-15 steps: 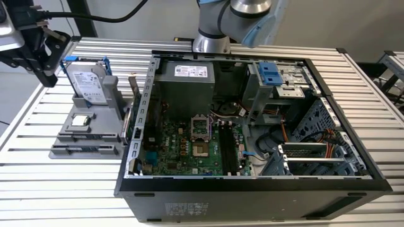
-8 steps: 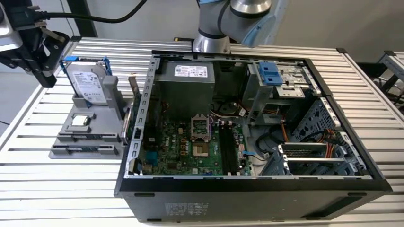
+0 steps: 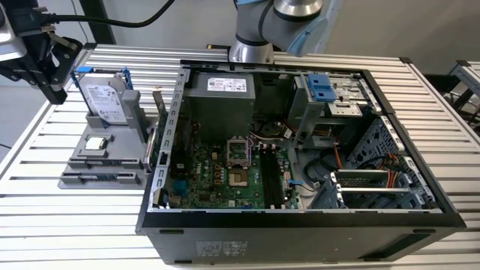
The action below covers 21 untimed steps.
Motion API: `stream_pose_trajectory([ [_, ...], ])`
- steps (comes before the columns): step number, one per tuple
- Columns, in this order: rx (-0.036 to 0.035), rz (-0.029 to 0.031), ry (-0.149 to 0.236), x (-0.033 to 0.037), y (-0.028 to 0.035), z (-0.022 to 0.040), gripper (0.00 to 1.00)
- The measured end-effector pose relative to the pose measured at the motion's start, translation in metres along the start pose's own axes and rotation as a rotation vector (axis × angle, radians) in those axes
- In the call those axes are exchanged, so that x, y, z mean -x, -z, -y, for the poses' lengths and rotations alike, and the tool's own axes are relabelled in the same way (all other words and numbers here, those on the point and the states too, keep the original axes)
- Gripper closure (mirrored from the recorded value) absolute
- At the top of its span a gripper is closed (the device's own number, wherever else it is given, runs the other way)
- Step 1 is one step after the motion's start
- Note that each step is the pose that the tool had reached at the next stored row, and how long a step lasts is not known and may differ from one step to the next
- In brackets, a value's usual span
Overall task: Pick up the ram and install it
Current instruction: 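Pick up the ram and move it above insertion slot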
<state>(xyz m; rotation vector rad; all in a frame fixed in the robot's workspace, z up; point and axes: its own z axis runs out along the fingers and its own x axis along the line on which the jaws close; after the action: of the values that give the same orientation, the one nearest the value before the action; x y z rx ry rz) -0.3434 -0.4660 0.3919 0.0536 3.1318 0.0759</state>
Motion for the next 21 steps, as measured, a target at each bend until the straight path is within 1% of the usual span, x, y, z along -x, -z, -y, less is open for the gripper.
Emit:
stream_pose_trajectory([
  [4,0.0,-0.0001,0.001,0.0,0.0,0.0,1.0],
  [6,0.0,-0.0007,0.011,-0.0001,0.0,0.0,1.0],
  [11,-0.0006,-0.0026,0.05,-0.0004,0.0001,0.0,1.0],
  [17,-0.001,-0.0056,0.113,-0.001,0.0,0.0,1.0],
  [21,-0.0009,-0.008,0.163,-0.0012,0.0,0.0,1.0],
])
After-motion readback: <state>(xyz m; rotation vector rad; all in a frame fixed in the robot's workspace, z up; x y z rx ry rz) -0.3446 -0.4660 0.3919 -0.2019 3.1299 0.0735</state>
